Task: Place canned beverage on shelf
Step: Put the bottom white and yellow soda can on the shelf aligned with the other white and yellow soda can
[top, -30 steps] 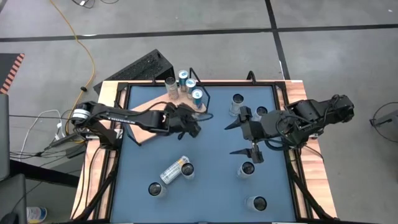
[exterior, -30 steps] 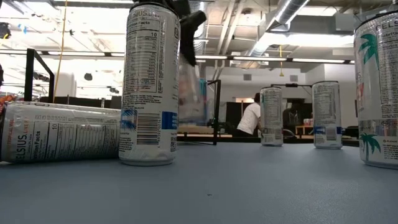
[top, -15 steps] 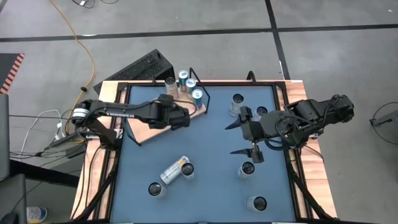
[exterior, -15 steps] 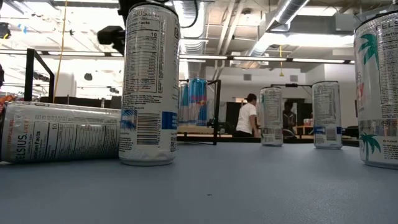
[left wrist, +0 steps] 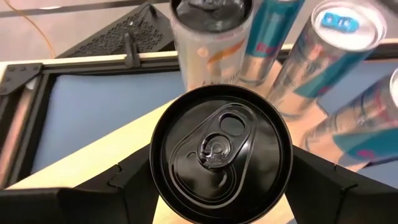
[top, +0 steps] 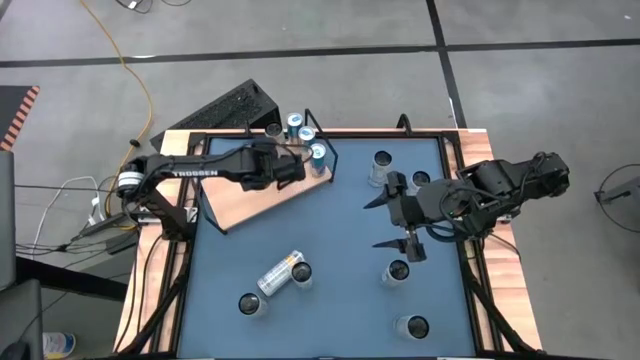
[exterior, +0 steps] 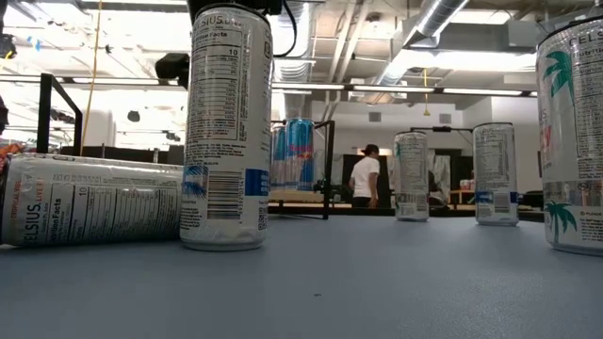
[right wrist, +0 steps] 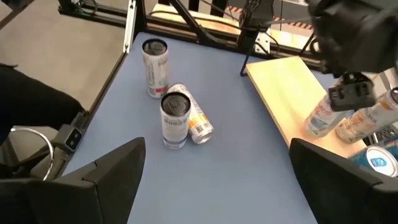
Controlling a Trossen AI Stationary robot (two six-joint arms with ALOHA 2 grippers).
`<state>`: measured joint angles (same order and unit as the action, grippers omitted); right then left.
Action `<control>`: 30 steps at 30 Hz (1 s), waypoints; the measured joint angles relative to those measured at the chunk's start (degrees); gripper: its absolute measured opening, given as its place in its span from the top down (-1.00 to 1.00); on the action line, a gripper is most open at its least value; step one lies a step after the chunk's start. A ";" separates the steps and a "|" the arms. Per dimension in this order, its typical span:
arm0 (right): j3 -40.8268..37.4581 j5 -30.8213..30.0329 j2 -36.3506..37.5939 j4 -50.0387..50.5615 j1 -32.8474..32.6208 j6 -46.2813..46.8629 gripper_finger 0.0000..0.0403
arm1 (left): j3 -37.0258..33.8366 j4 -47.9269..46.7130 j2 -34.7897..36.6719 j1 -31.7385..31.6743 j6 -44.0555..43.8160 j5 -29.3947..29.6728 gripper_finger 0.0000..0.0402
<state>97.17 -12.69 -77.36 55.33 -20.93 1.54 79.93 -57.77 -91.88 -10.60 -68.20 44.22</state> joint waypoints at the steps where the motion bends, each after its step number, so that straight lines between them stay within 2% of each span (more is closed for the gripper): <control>1: 0.00 -0.02 0.00 0.42 0.00 0.00 -0.90 | 0.01 0.51 0.00 -0.35 0.42 -0.17 -0.29; 7: 0.00 -0.02 0.00 1.32 0.00 0.00 -0.90 | 1.42 1.19 -0.13 -1.89 3.81 -1.51 -0.29; 14: 0.00 0.01 0.01 1.35 0.00 0.00 -0.90 | 3.57 1.84 -0.02 -2.98 7.77 1.13 -0.28; 30: 0.00 0.01 0.02 1.44 0.07 0.46 -0.90 | 3.61 -0.97 -1.11 -4.26 13.69 -0.51 -0.28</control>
<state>97.17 -12.69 -77.34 56.77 -20.86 2.00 83.53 -58.74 -92.98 -14.86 -54.52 43.71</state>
